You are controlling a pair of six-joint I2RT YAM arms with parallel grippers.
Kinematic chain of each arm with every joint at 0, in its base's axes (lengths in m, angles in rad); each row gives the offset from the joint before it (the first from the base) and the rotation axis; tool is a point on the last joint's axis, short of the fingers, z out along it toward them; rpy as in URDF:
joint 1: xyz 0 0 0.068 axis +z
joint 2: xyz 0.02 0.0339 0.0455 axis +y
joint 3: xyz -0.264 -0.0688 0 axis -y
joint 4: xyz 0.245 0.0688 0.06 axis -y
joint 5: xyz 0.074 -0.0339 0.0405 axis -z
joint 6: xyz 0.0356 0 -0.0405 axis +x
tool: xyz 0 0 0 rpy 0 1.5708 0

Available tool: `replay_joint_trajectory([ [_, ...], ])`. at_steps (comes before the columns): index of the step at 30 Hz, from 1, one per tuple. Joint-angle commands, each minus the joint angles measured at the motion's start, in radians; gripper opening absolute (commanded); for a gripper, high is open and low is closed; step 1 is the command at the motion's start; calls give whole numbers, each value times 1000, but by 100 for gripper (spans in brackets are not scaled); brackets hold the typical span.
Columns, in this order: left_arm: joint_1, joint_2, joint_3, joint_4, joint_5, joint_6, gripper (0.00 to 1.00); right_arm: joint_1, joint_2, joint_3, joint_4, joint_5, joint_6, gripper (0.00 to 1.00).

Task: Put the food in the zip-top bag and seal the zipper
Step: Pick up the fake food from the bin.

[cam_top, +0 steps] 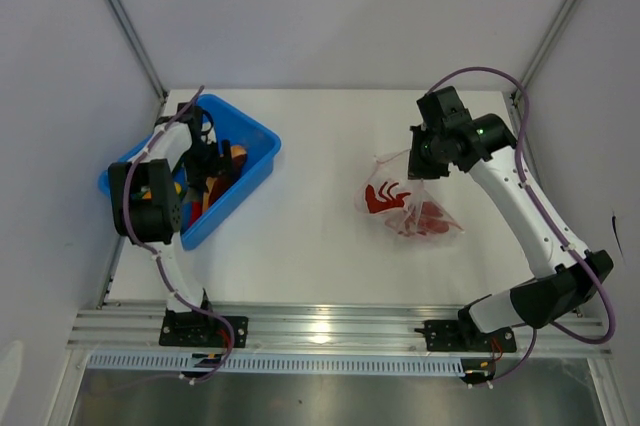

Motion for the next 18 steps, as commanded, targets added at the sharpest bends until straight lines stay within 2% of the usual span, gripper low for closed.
replay_joint_trajectory([
  [1, -11, -138, -25, 91, 65, -58, 82, -4, 1, 20, 20, -25, 4, 0],
  [9, -11, -39, 134, -53, -139, -79, 88, -5, 39, 33, 21, -39, -13, 0],
  [18, -5, 99, 217, -131, -197, -55, 89, -19, 73, 45, 18, -46, -28, 0],
])
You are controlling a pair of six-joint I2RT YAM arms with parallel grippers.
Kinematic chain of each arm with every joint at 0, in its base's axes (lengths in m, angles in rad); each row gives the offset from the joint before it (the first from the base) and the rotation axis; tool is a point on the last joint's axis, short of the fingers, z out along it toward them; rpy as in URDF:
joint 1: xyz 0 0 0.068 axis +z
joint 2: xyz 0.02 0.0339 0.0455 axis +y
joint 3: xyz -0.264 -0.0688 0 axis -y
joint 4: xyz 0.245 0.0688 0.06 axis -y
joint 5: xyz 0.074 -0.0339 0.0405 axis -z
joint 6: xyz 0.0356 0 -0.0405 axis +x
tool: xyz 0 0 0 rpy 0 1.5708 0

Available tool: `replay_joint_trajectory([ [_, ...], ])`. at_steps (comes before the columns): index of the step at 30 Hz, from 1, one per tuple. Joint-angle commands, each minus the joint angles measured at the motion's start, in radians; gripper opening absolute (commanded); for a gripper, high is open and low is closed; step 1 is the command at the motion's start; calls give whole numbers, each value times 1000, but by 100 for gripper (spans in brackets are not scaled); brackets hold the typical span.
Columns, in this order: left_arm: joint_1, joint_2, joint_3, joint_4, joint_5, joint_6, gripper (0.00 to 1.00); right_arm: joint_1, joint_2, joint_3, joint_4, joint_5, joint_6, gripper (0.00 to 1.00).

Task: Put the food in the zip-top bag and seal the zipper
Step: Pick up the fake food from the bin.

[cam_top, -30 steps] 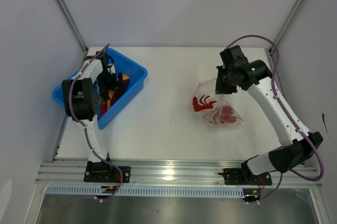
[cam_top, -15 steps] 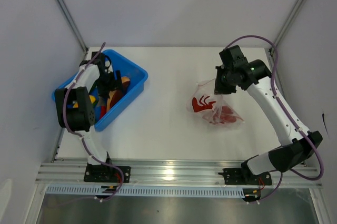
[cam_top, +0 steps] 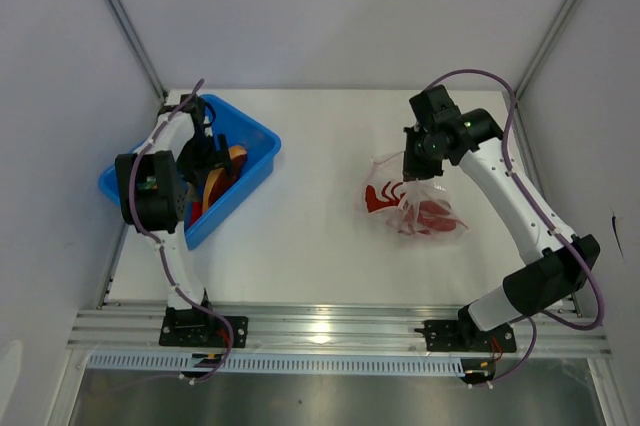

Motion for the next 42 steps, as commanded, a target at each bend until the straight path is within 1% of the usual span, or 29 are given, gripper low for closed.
replay_joint_trajectory([
  [1, 0, 40, 73, -71, -50, 6, 89, -13, 12, 49, 14, -10, -17, 0],
  [3, 0, 72, 79, -85, -52, 12, 88, -18, 25, 64, 14, -37, -23, 0],
  [7, -1, 104, 79, -111, -46, 28, 86, -24, 48, 74, 20, -44, -28, 0],
  [13, -7, 74, 4, -66, -15, 35, 79, -29, 66, 74, 26, -56, -29, 0],
  [16, -10, 72, -5, -74, 0, 35, 69, -30, 68, 71, 26, -56, -31, 0],
  [18, -15, 76, -5, -85, -4, 40, 65, -33, 65, 69, 25, -53, -28, 0],
  [21, -17, 92, 17, -109, -6, 45, 52, -36, 52, 65, 28, -47, -28, 0],
  [22, -18, 96, 22, -114, -4, 45, 44, -38, 48, 60, 30, -45, -26, 0],
  [23, -18, 101, 27, -120, -6, 45, 37, -40, 43, 55, 31, -44, -25, 0],
  [24, -18, 107, 39, -123, -6, 45, 28, -41, 34, 51, 36, -44, -26, 0],
  [25, -18, 109, 41, -123, -6, 45, 8, -44, 28, 42, 39, -42, -25, 0],
  [26, -17, 107, 41, -120, -6, 45, 1, -44, 23, 34, 45, -44, -23, 0],
  [30, -18, 86, 8, -89, -8, 43, 1, -46, 9, 20, 49, -50, -20, 0],
  [35, -18, -6, -51, -51, -27, 22, 1, -44, -14, 8, 54, -50, -20, 0],
  [42, -17, -160, -22, -75, -101, -18, 1, -46, -31, -11, 66, -64, -17, 0],
])
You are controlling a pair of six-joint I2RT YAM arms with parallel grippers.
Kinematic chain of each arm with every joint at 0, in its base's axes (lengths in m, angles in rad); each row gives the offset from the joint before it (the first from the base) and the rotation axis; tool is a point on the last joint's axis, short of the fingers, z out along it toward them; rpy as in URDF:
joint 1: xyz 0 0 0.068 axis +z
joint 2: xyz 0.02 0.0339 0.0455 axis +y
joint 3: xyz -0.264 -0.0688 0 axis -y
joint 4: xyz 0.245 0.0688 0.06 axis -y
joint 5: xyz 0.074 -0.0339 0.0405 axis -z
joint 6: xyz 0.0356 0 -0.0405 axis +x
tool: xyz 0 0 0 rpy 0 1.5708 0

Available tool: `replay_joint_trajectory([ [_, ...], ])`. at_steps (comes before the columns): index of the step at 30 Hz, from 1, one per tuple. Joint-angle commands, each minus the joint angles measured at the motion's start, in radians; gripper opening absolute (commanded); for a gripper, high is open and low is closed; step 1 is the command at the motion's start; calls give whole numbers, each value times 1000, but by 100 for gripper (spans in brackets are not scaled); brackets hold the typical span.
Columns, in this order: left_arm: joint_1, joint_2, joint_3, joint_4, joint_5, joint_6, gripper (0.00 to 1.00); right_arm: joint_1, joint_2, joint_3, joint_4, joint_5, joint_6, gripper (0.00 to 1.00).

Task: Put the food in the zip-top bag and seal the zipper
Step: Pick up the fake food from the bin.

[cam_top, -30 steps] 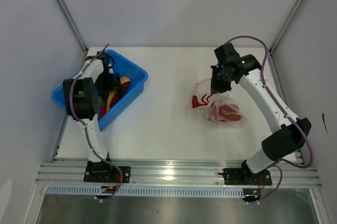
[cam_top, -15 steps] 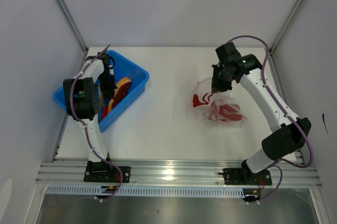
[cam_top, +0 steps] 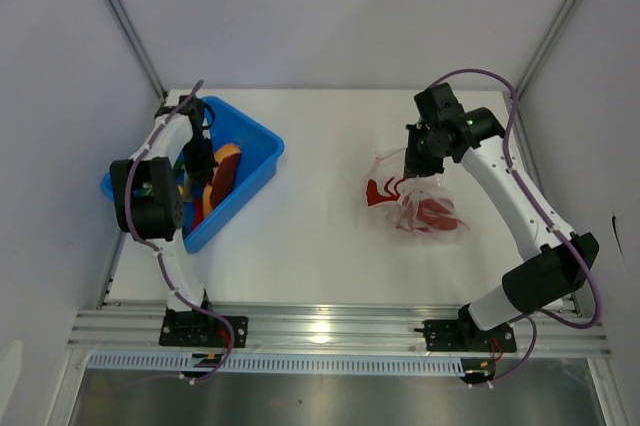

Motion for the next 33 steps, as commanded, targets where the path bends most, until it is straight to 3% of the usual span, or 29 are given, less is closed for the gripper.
replay_joint_trajectory([
  [1, -10, -146, 25, -26, -58, -40, 1, -4, -47, -7, 32, -23, -4, 0],
  [17, -16, -391, 92, -72, 46, -100, 1, -4, -14, 19, 60, -20, -23, 0],
  [21, -19, -444, 129, -37, 181, -142, 1, -3, 8, 28, 68, -21, -34, 0],
  [24, -45, -464, 158, -5, 273, -192, 1, -4, 28, 50, 63, -31, -43, 0],
  [29, -163, -480, 244, -17, 300, -261, 1, -3, 49, 64, 69, -32, -46, 0],
  [33, -244, -569, 194, 121, 418, -361, 1, -4, 57, 55, 85, -75, -32, 0],
])
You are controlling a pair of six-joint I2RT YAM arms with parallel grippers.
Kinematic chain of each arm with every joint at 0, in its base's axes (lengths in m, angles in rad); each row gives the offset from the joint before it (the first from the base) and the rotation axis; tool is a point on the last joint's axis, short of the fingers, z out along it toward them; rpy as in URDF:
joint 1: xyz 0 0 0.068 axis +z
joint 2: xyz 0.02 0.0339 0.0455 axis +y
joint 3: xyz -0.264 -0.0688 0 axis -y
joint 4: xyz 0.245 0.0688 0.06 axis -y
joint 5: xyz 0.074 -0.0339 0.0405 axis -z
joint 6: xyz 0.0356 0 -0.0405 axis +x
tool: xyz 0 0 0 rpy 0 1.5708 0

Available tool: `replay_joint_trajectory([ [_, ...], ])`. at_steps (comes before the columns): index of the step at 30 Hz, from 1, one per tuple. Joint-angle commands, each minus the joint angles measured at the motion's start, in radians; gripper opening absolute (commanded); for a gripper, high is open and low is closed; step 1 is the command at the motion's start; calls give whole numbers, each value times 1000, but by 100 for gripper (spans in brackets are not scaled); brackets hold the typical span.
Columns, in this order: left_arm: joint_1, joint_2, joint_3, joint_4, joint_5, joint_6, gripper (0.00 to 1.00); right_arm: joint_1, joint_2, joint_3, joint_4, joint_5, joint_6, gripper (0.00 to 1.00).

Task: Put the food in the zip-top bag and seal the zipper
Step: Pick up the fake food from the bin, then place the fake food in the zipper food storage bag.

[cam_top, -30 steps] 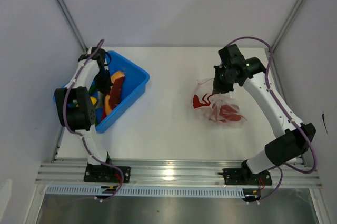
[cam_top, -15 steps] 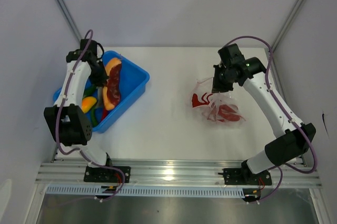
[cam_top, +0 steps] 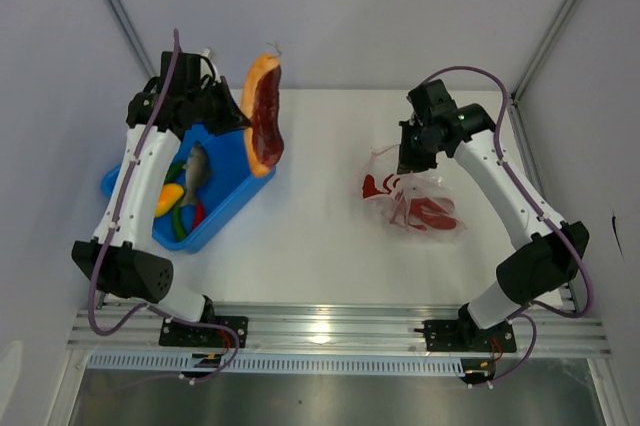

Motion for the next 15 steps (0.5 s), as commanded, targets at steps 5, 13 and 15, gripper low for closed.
replay_joint_trajectory([
  [5, -176, -121, -20, 258, 228, -180, 1, -4, 11, 60, 44, -75, 9, 0],
  [13, -326, 15, 133, -98, 213, -130, 1, 0, -12, 63, 79, 21, -46, 0],
  [15, -357, 35, 147, -199, 209, -111, 1, 7, -32, 23, 110, 53, -70, 0],
])
